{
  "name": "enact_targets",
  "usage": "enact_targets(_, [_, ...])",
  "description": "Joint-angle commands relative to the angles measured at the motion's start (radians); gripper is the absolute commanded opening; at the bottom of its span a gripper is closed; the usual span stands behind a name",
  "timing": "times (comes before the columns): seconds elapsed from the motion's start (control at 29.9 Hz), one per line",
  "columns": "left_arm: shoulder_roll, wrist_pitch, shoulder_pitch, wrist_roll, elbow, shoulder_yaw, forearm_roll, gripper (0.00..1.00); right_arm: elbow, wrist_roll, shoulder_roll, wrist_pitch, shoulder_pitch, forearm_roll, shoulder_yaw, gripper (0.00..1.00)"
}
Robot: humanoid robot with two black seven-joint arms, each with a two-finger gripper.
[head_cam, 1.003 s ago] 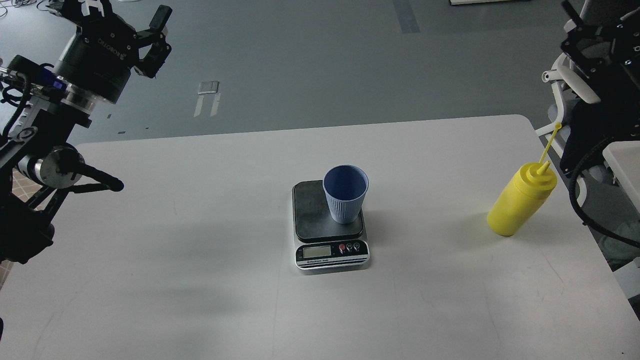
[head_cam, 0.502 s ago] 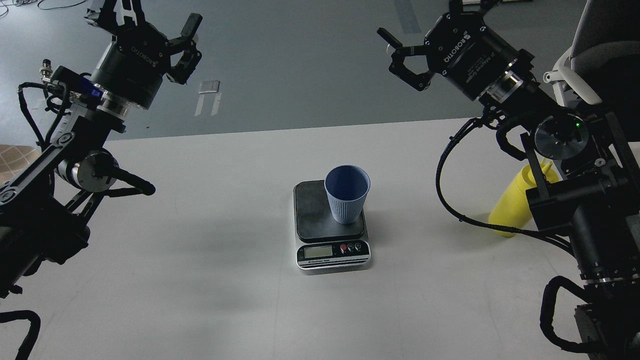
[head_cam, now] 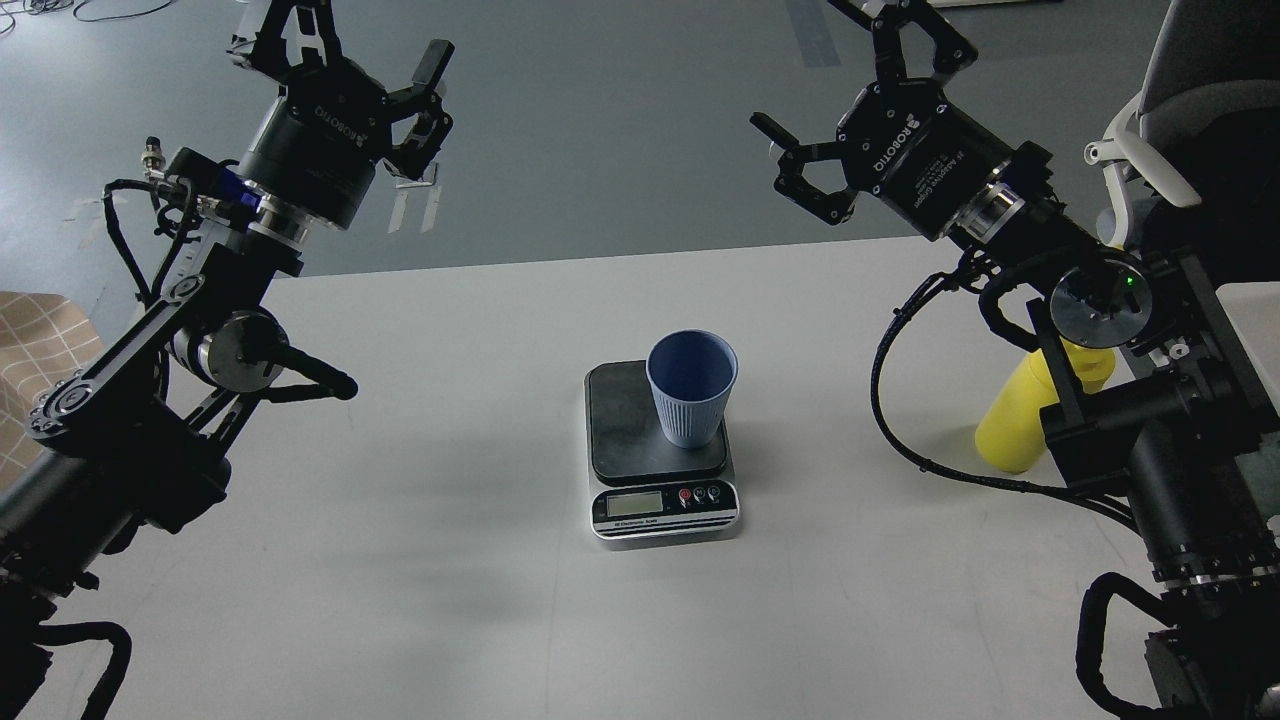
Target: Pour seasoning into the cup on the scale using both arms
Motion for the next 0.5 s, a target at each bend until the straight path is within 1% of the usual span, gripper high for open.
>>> enact_targets(0.0, [-0.008,0.000,0.001,0.000,0.000,0.001,0.000,0.98,-0.001,0.000,0.000,0.000,-0.001,0.000,0.004,1.00])
enact_targets(0.3, [-0.011,0.000,0.021,0.000,0.000,-0.002,0.000,0.98,-0.023,0.002,0.000,0.000,0.025,-0.006,0.013,1.00])
enact_targets(0.47, [-0.035,0.003,0.021,0.000,0.000,-0.019,-0.003,0.98,-0.039,0.026,0.000,0.000,0.039,-0.008,0.018,1.00])
